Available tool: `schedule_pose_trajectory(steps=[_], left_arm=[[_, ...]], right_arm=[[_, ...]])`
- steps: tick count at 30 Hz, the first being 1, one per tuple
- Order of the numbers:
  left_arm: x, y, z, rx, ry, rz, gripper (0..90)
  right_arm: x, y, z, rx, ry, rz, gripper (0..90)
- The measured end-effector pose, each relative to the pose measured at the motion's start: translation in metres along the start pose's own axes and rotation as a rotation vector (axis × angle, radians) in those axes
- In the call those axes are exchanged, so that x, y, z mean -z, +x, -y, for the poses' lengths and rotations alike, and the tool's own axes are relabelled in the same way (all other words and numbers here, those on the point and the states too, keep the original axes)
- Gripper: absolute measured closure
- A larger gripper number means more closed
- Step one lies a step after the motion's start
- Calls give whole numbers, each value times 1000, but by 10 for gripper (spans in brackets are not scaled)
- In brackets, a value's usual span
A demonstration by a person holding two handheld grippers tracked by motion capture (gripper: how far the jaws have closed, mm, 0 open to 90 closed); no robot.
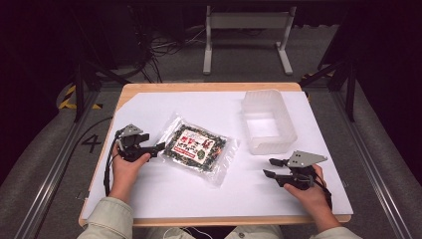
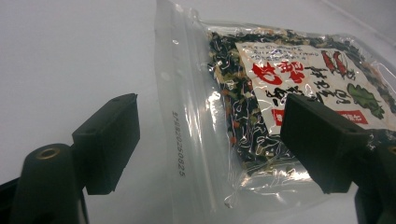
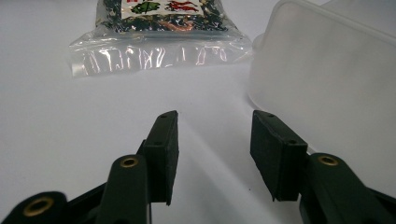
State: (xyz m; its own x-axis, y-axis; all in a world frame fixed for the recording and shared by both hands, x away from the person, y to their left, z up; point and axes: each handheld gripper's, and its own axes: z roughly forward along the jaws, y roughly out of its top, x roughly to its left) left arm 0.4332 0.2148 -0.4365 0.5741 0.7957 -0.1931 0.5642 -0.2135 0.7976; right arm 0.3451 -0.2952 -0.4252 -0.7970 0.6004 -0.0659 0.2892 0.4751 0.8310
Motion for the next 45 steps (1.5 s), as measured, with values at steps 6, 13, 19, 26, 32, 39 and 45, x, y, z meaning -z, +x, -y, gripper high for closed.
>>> schedule_pose_trajectory(steps=[6, 13, 19, 26, 32, 39, 45], left_arm=[[-6, -2, 2, -17, 65, 14, 251], [-7, 2, 6, 11, 65, 4, 249], [-8, 2, 7, 25, 97, 32, 273], [-12, 2, 9, 31, 138, 64, 252], [-12, -1, 11, 5, 160, 72, 339], [-9, 2, 11, 33, 170, 91, 480], [-6, 5, 11, 54, 168, 135, 680]], right_arm=[[0, 0, 0, -3, -6, -7, 511], [-1, 1, 0, 6, 0, -7, 502], [-1, 1, 0, 7, 0, -9, 492], [-2, 1, 0, 8, 1, -13, 483], [-2, 1, 0, 14, 3, -14, 475], [-3, 1, 0, 18, 4, -16, 464], [-4, 2, 0, 16, 2, -16, 459]])
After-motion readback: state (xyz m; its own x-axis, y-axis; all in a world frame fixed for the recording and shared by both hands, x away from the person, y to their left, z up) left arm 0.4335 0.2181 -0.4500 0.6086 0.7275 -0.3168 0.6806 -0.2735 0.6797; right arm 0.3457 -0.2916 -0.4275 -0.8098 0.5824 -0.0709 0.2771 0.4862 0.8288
